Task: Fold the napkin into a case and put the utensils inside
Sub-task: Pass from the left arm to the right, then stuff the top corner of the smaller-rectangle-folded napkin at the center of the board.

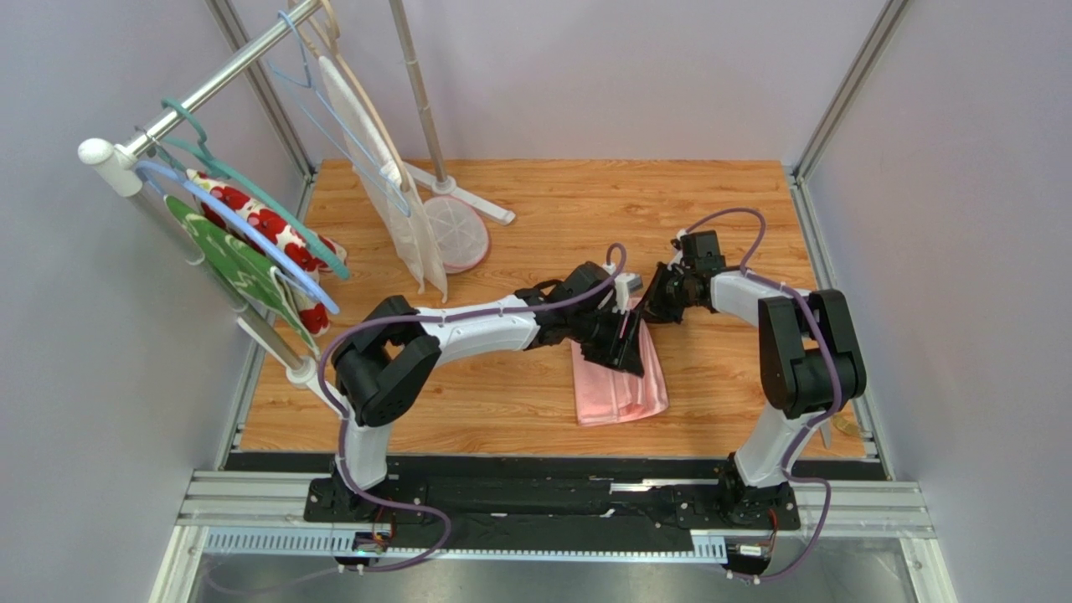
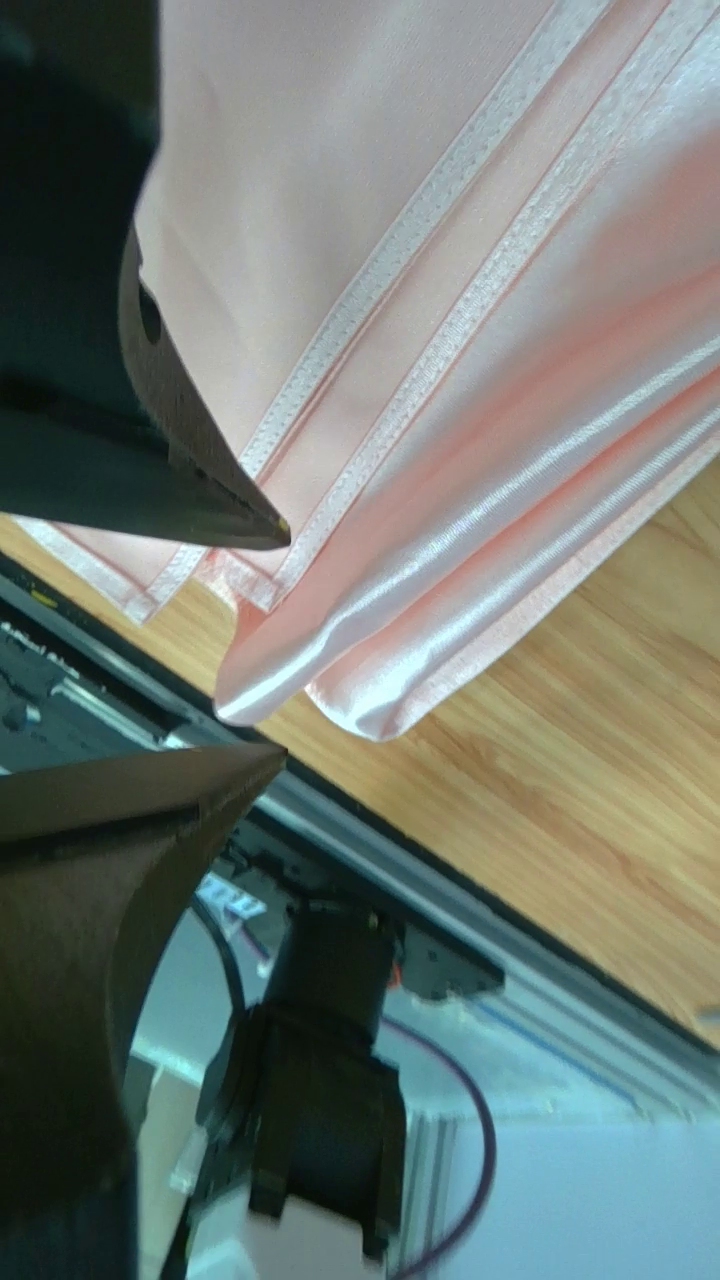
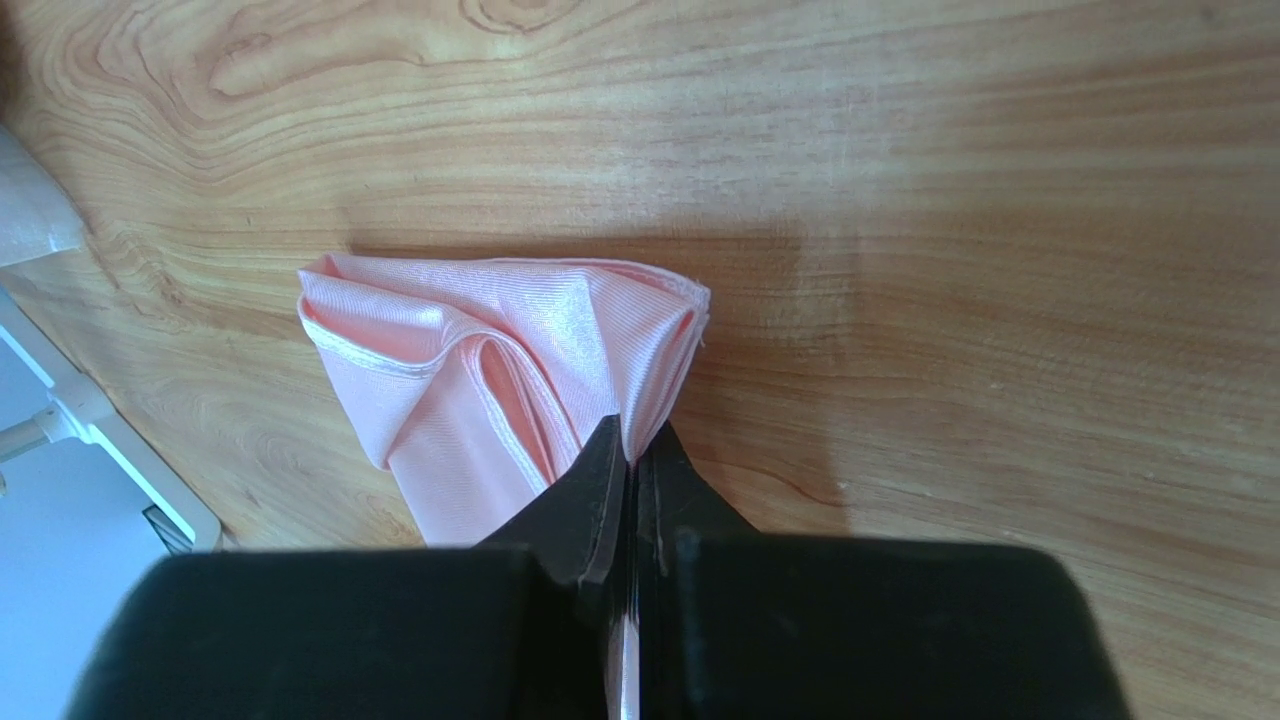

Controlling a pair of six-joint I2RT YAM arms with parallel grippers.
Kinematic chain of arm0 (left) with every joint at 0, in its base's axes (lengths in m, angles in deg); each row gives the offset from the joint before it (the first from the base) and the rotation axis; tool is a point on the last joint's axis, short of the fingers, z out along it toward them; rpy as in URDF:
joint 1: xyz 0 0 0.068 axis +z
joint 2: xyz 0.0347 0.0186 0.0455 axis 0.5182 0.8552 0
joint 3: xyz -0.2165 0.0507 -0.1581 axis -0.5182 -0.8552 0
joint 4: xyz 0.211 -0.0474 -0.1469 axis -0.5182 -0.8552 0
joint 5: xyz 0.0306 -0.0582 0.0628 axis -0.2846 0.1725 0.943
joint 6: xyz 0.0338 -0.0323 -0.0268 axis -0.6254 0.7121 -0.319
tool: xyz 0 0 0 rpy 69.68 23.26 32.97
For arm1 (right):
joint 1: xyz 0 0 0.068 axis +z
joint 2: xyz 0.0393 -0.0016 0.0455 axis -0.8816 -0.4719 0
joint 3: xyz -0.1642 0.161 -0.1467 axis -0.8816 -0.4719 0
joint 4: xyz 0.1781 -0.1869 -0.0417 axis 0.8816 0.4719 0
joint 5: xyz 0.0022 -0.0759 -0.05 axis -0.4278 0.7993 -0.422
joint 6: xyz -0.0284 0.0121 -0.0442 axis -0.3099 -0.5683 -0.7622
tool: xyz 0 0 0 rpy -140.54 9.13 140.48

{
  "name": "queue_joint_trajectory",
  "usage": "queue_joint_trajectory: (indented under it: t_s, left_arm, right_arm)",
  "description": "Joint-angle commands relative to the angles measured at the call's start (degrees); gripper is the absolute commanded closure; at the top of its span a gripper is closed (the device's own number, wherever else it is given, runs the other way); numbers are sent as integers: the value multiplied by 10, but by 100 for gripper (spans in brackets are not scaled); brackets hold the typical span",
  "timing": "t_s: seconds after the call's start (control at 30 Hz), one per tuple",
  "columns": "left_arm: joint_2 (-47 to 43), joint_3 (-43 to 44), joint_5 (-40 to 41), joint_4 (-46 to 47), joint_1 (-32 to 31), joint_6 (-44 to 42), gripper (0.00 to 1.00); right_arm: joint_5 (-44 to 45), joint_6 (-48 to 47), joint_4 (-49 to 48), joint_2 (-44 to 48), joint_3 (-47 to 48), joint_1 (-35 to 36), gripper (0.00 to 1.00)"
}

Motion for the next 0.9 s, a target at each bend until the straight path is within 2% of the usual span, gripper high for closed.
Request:
queue_joint_trajectory:
  t_s: [0.0,0.03,0.13,0.27,0.4,0.67,0.87]
  left_arm:
    - [-43,12,-90,58,34,16,39]
    - [-45,12,-87,53,38,15,39]
    - [-41,9,-39,29,53,2,50]
    - [-7,37,18,-5,76,-15,84]
    - [30,74,65,-21,81,-40,99]
    - [79,97,149,-30,84,-41,100]
    - [122,128,167,-33,84,-41,100]
  right_arm:
    - [13,-22,7,-10,33,2,100]
    - [12,-23,9,-10,35,2,100]
    - [7,-23,10,-12,35,3,100]
    - [-3,-24,11,-18,39,2,100]
    - [-3,-30,22,-18,49,7,100]
    - [12,-38,35,-5,53,20,100]
    - [18,-38,47,2,60,31,100]
